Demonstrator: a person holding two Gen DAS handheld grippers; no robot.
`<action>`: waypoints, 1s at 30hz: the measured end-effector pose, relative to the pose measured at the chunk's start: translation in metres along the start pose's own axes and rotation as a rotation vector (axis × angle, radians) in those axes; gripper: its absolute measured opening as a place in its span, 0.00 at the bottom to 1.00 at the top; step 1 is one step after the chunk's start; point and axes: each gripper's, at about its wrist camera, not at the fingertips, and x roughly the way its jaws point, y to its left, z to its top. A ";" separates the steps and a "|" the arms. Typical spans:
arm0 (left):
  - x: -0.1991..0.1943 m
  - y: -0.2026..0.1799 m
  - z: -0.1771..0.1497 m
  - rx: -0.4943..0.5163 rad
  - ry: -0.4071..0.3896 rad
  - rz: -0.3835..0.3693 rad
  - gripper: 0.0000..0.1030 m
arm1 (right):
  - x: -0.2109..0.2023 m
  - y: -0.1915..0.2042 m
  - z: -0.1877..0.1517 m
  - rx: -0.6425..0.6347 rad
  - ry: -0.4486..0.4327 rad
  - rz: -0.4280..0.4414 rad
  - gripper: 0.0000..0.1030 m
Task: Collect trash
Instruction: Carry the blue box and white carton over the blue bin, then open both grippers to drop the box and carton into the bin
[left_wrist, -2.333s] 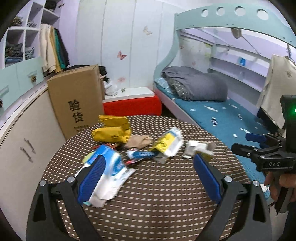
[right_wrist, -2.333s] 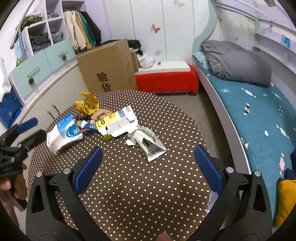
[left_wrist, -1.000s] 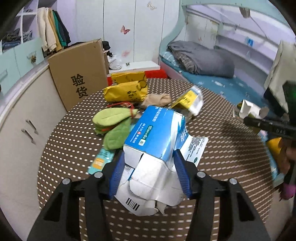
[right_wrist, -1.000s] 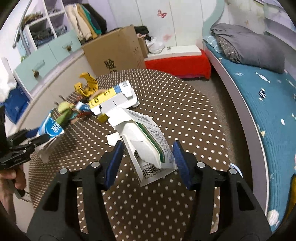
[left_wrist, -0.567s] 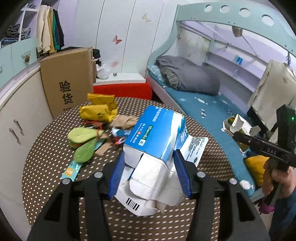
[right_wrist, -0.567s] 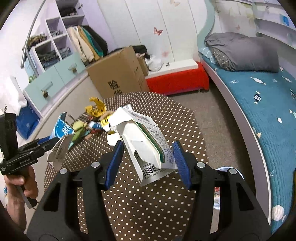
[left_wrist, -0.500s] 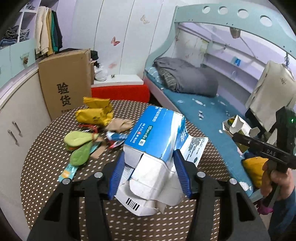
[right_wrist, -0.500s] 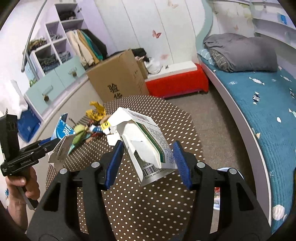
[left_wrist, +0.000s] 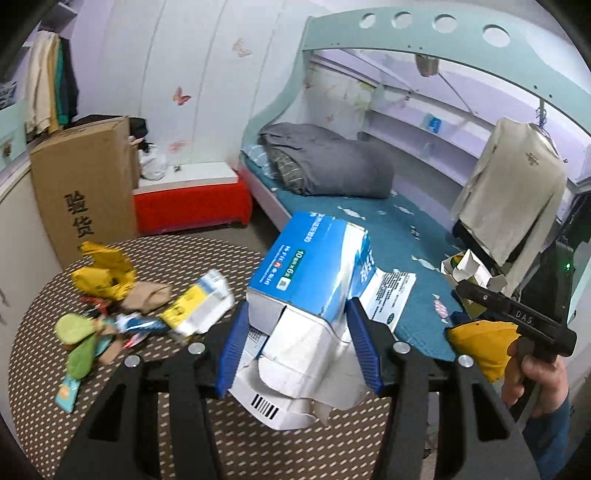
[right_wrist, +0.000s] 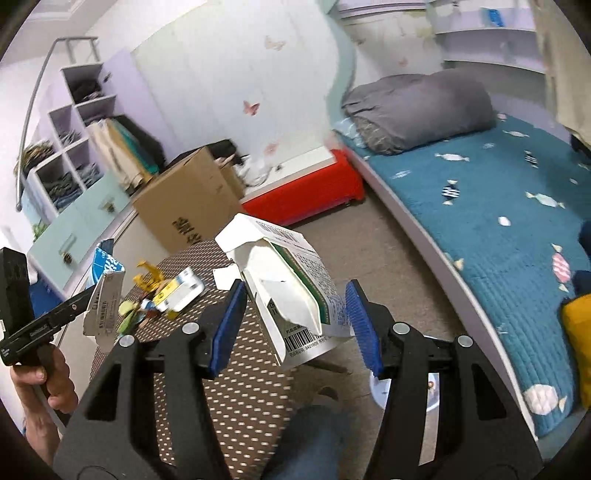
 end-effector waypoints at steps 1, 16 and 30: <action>0.006 -0.009 0.004 0.006 0.003 -0.013 0.51 | -0.003 -0.006 0.001 0.009 -0.006 -0.010 0.53; 0.110 -0.112 0.016 0.125 0.123 -0.072 0.51 | -0.002 -0.104 -0.003 0.159 0.002 -0.169 0.54; 0.212 -0.163 -0.005 0.198 0.300 -0.049 0.52 | 0.091 -0.198 -0.051 0.385 0.197 -0.201 0.55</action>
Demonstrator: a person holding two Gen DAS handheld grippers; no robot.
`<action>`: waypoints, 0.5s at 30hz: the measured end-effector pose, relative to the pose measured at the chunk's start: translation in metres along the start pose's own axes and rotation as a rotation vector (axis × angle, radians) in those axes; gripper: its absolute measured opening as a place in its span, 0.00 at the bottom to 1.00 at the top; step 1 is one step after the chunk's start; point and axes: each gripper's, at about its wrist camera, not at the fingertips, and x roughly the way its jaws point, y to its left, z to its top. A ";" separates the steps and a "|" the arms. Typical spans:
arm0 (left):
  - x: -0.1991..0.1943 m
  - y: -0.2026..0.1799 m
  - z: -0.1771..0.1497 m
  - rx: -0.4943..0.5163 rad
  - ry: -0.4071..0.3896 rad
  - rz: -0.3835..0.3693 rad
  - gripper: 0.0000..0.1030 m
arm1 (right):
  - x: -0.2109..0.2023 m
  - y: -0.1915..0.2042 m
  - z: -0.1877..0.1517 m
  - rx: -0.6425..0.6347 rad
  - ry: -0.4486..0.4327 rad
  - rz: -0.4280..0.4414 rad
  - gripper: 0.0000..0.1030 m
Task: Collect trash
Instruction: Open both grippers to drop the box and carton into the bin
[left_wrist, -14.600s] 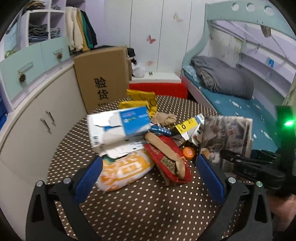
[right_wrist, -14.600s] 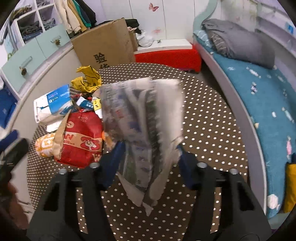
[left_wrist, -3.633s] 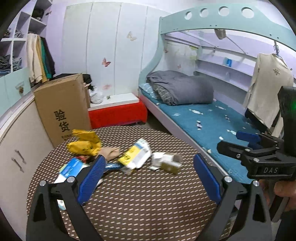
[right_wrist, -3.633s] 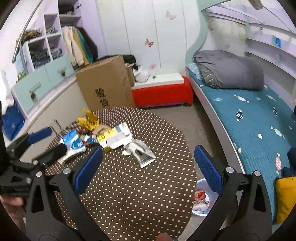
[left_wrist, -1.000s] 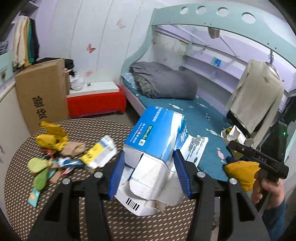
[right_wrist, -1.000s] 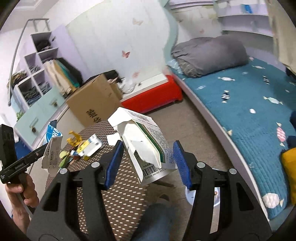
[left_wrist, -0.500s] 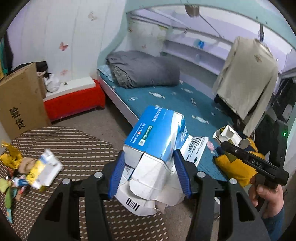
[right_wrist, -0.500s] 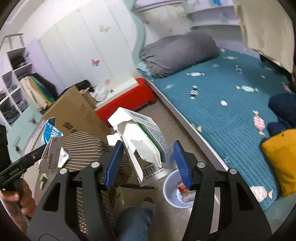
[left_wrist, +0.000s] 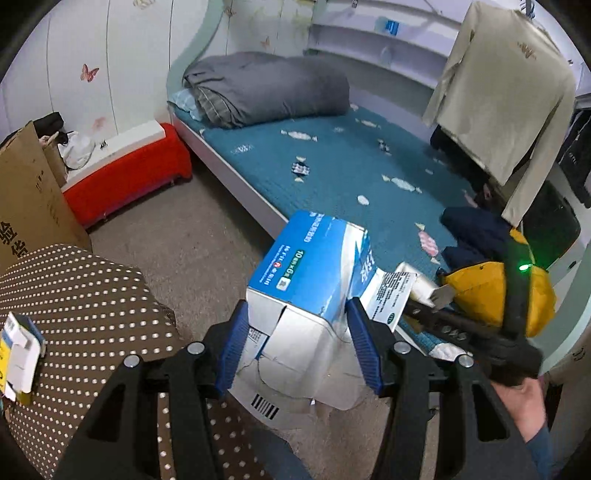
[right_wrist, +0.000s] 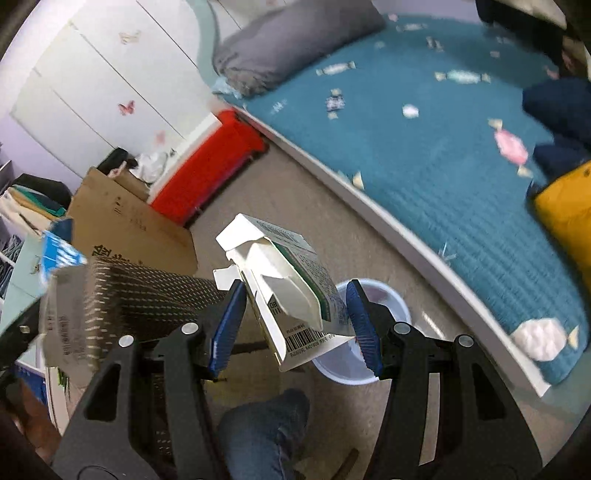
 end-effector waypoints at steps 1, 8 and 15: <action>0.007 -0.001 0.000 0.001 0.014 0.004 0.52 | 0.010 -0.004 -0.002 0.009 0.019 0.002 0.56; 0.047 -0.004 0.002 -0.015 0.095 0.020 0.52 | 0.079 -0.036 -0.013 0.112 0.148 0.009 0.84; 0.074 -0.015 0.003 0.017 0.159 0.006 0.54 | 0.046 -0.059 -0.008 0.206 0.044 0.023 0.90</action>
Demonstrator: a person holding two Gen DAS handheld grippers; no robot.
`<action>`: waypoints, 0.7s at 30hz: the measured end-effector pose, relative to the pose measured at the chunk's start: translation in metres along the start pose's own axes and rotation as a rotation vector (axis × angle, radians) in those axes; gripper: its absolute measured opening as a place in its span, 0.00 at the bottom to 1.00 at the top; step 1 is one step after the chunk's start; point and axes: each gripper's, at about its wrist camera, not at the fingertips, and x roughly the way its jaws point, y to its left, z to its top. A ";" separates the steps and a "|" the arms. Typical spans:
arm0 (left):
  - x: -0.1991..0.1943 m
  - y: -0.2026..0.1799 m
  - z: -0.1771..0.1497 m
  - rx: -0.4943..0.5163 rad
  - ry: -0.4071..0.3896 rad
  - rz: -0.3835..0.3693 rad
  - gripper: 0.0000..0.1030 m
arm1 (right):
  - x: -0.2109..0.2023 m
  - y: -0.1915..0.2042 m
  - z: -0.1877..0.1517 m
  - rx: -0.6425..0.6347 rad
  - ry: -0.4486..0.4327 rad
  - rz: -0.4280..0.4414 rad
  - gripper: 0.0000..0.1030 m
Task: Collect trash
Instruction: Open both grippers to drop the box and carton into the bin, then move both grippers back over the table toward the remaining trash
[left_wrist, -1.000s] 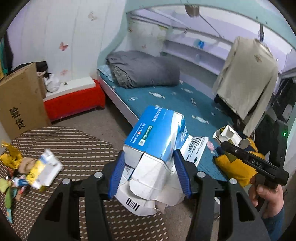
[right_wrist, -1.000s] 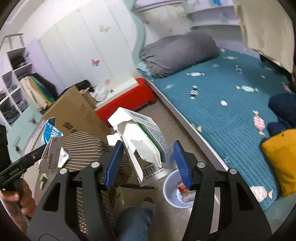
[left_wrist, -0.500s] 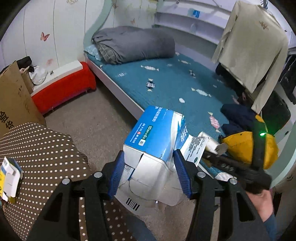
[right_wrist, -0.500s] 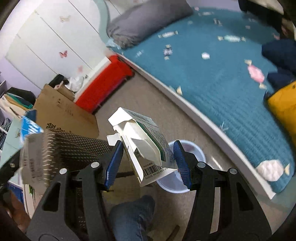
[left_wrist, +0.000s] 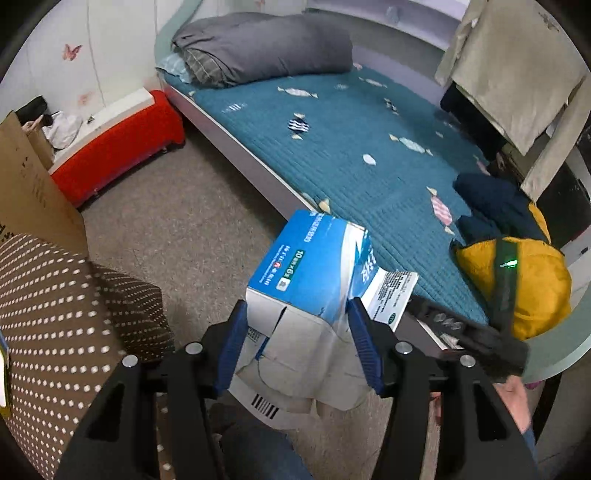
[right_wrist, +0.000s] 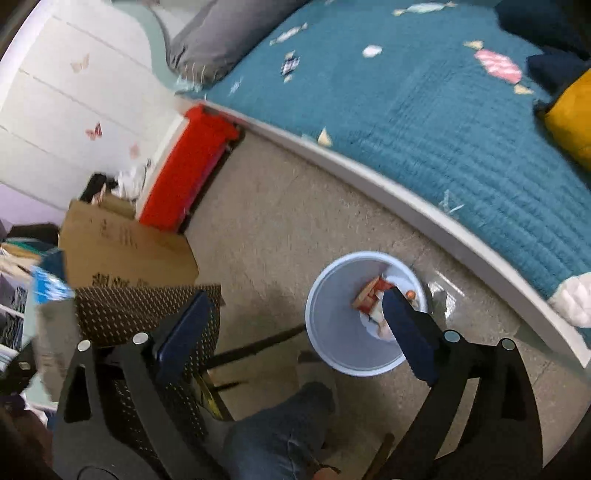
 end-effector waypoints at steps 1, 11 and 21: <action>0.004 -0.003 0.001 0.011 0.011 -0.006 0.54 | -0.009 -0.001 0.001 0.002 -0.018 0.000 0.90; 0.009 -0.014 0.002 0.018 0.003 0.002 0.88 | -0.056 0.007 0.004 -0.024 -0.114 0.002 0.94; -0.057 -0.001 -0.015 0.002 -0.124 0.044 0.90 | -0.085 0.042 -0.014 -0.096 -0.158 0.009 0.94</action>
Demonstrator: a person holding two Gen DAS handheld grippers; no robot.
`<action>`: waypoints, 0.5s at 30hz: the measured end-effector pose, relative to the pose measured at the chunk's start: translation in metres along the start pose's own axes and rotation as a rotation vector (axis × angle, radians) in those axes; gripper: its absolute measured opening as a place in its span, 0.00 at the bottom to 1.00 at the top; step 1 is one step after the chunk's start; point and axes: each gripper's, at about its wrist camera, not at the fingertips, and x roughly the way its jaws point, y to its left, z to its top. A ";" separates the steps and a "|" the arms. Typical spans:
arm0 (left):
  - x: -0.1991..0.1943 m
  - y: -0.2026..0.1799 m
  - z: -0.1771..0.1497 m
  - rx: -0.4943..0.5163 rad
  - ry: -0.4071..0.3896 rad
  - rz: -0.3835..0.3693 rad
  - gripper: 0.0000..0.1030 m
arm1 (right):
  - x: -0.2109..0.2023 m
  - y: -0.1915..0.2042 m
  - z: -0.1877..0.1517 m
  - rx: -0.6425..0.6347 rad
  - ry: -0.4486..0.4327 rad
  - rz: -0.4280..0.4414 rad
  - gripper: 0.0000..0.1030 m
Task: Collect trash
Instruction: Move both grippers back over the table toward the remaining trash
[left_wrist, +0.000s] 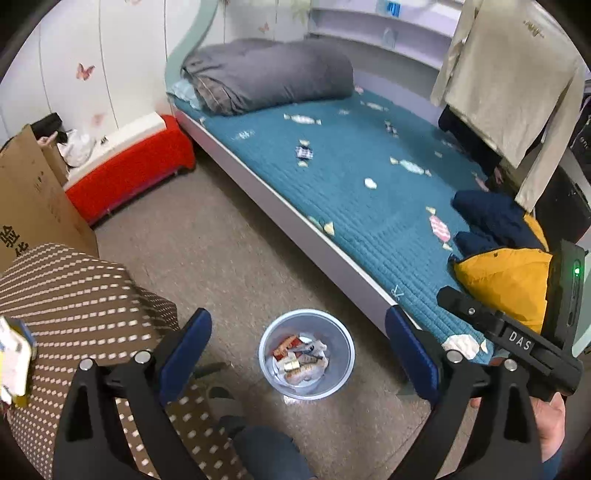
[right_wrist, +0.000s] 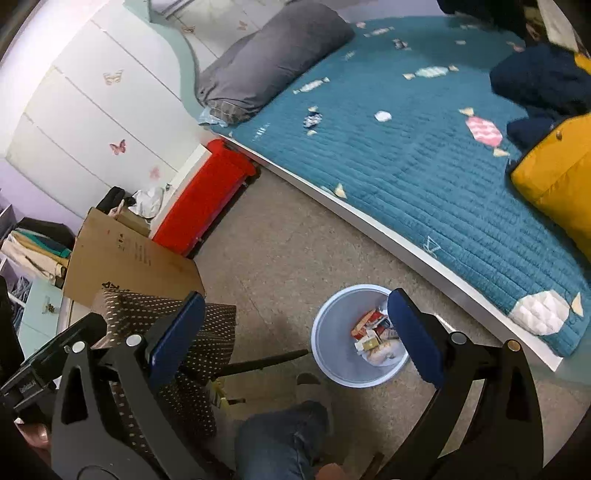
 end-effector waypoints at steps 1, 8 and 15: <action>-0.009 0.001 -0.001 0.001 -0.015 0.005 0.90 | -0.006 0.007 0.000 -0.012 -0.011 0.003 0.94; -0.067 0.011 -0.011 -0.002 -0.128 0.019 0.91 | -0.050 0.058 -0.003 -0.115 -0.092 0.032 0.94; -0.118 0.025 -0.026 -0.009 -0.214 0.021 0.92 | -0.086 0.106 -0.012 -0.211 -0.167 0.068 0.94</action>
